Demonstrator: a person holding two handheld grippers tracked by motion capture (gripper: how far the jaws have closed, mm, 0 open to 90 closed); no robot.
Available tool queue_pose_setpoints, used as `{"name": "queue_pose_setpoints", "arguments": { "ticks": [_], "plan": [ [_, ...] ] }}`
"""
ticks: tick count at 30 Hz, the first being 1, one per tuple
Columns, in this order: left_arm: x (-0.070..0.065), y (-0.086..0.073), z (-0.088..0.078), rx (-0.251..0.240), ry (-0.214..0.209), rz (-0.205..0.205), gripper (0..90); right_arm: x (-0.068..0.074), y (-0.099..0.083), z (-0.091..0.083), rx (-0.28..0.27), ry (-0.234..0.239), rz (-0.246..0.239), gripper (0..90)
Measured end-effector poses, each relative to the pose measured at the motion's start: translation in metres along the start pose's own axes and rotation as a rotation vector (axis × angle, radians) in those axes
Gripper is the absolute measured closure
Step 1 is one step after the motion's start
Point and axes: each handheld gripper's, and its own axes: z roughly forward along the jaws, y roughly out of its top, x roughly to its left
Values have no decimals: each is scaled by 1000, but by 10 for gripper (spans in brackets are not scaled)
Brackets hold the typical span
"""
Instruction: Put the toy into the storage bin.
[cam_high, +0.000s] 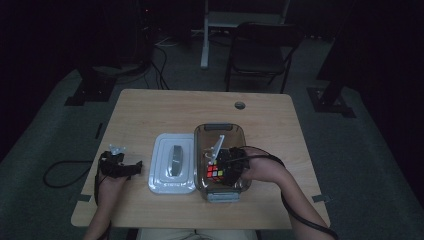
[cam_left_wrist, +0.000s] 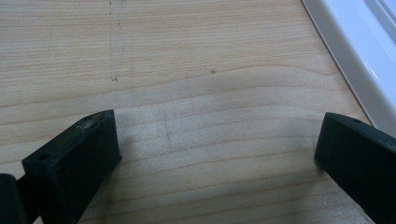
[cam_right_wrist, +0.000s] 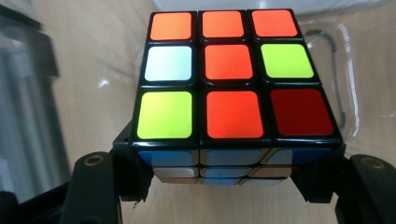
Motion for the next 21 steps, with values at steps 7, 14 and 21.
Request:
{"name": "queue_pose_setpoints", "arguments": {
  "ticks": [7, 14, 21],
  "plan": [
    [0, 0, 0, 0, 0, 0, 6, -1, 10, 14, 82, -6, -20, 337],
    [0, 0, 0, 0, 0, 0, 6, -9, 16, 26, 170, -24, -17, 337],
    [0, 0, 0, 0, 0, 0, 6, -7, 23, 35, 234, -29, -49, 337]
  ]
}}
